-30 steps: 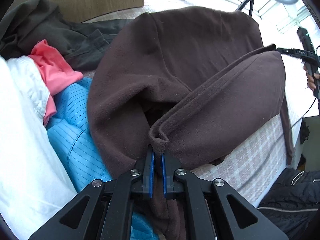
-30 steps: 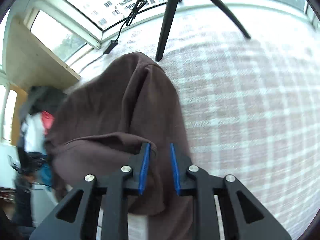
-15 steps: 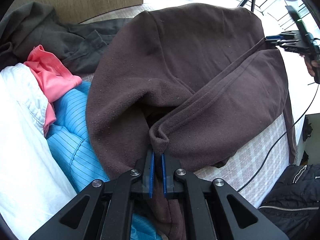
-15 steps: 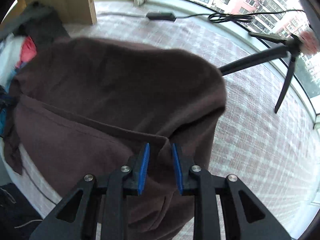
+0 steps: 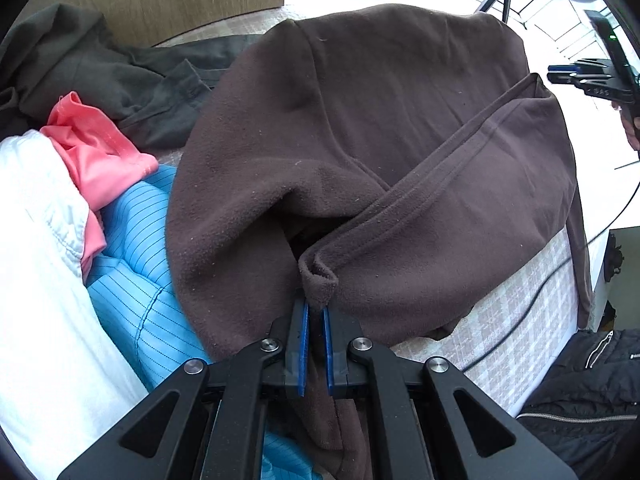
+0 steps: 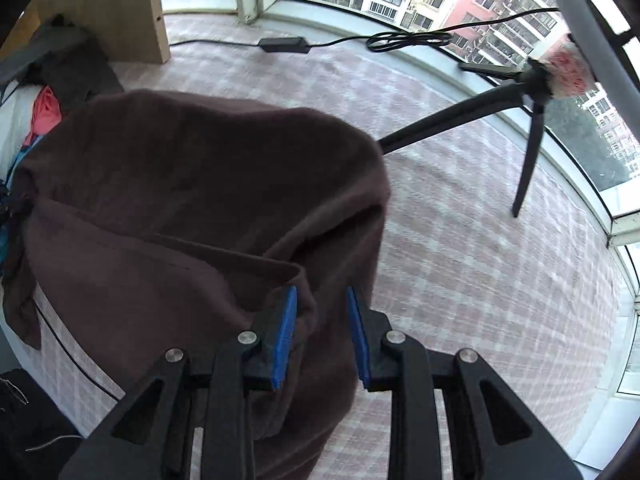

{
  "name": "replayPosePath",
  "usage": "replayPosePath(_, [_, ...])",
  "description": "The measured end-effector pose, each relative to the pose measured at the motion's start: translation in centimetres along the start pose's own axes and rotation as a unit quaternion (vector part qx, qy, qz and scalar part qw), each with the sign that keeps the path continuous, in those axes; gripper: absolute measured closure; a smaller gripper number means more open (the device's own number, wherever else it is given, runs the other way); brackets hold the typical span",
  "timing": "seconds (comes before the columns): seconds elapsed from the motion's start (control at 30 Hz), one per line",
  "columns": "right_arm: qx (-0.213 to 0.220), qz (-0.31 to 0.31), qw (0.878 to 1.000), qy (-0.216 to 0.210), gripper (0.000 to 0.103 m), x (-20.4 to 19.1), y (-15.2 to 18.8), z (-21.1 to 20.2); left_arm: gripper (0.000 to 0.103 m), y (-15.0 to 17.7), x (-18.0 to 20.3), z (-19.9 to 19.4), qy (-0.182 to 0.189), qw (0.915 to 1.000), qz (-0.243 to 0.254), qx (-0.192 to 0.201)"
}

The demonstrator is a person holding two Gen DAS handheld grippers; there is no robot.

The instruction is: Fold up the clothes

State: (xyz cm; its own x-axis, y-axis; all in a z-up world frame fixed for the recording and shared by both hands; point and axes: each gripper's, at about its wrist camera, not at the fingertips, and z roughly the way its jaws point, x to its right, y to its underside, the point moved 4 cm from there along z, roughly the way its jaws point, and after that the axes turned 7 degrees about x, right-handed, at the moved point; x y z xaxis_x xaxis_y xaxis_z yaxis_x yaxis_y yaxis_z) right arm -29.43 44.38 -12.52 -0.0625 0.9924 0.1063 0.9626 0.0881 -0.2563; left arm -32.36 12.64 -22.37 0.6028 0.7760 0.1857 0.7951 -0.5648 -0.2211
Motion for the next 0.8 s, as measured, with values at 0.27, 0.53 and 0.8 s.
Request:
replayPosePath(0.27, [-0.045, 0.046, 0.997, -0.04, 0.077, -1.8, -0.8, 1.1, 0.097, -0.1, -0.2, -0.3, 0.004, 1.0, 0.0, 0.004])
replayPosePath(0.53, [-0.079, 0.099, 0.992, -0.004, 0.077, 0.2, -0.5, 3.1, 0.097, -0.4, -0.3, -0.1, 0.01, 0.9999, 0.004, 0.006])
replayPosePath(0.8, [-0.097, 0.175, 0.98, -0.024, 0.077, 2.0, -1.2, 3.3, 0.097, -0.3, -0.6, -0.3, 0.015, 0.9998, 0.005, 0.008])
